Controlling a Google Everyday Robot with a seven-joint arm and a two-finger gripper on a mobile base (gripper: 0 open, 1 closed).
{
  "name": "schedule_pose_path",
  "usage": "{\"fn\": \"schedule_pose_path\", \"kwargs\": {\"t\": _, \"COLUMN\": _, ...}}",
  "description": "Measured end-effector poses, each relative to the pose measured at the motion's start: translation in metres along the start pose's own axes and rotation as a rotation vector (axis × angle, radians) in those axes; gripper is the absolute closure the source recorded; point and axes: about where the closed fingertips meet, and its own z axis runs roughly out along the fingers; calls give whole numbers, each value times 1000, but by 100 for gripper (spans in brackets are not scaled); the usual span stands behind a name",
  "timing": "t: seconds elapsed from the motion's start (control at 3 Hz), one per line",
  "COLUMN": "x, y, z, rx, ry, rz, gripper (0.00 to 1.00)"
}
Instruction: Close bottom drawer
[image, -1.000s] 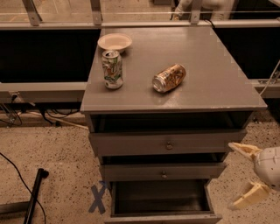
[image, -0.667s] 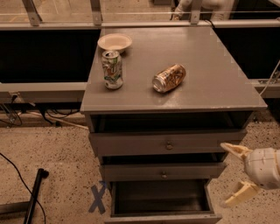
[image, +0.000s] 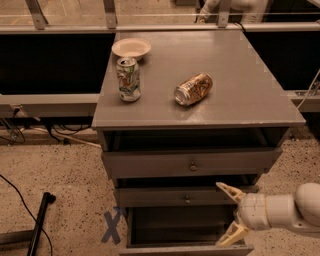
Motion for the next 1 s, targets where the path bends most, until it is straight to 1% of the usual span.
{"fn": "schedule_pose_path", "kwargs": {"t": 0.33, "x": 58, "y": 19, "z": 53, "rx": -62, "ry": -24, "rz": -2, "gripper": 0}}
{"fn": "schedule_pose_path", "kwargs": {"t": 0.67, "x": 58, "y": 19, "z": 53, "rx": -62, "ry": -24, "rz": -2, "gripper": 0}}
{"fn": "schedule_pose_path", "kwargs": {"t": 1.0, "x": 97, "y": 29, "z": 78, "rx": -41, "ry": -10, "rz": 15, "gripper": 0}}
